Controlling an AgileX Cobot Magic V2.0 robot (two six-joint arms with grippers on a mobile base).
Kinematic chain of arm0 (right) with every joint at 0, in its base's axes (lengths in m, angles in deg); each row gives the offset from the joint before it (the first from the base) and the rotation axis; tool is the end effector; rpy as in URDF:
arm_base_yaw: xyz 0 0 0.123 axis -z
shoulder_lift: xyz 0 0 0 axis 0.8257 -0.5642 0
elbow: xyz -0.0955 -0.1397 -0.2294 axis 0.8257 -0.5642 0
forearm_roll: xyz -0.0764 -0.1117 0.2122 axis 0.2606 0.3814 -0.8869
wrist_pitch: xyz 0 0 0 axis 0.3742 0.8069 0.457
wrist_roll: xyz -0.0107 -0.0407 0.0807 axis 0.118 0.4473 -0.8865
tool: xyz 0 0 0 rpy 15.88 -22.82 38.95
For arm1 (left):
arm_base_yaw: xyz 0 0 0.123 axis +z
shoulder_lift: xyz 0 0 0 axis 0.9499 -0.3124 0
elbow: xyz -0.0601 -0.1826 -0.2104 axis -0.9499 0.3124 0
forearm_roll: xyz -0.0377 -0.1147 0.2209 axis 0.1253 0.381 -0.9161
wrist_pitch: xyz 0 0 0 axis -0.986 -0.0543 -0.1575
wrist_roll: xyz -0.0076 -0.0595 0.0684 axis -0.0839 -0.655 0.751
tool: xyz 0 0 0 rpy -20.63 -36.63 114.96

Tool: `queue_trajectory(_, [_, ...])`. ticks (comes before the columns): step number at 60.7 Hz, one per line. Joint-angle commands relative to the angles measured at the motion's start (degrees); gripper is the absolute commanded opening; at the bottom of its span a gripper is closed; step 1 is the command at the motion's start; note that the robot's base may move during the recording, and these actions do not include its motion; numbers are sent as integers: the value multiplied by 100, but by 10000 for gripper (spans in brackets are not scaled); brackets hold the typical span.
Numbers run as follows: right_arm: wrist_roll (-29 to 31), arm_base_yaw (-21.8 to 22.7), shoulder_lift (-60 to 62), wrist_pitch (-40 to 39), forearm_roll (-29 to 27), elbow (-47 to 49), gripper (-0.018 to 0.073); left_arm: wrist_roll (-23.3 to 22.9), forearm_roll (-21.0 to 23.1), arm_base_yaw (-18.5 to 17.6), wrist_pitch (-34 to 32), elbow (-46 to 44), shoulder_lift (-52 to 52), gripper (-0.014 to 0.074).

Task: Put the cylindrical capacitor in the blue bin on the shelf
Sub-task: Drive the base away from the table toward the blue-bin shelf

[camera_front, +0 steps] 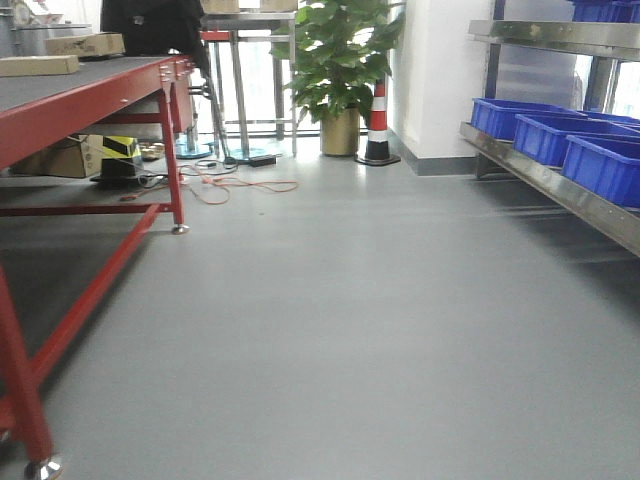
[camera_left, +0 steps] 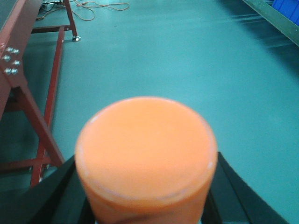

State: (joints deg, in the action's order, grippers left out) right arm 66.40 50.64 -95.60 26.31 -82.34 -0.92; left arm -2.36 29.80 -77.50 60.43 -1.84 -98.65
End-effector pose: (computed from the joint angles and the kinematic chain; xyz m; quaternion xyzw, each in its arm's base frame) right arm 0.1021 0.0098 0.4016 -0.0359 0.7889 0.0306 0.6127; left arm 0.1354 -0.0207 0.4002 0.0937 0.8371 -0.0398 0.5376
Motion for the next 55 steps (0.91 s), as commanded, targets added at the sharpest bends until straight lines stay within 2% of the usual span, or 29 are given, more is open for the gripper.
queue_trajectory(1, [6,-13,17,-167,76,49,-111,8,51,-31,-92,-10,14,-111])
queue_trajectory(55, [6,-13,17,-167,76,49,-111,8,51,-31,-92,-10,14,-111])
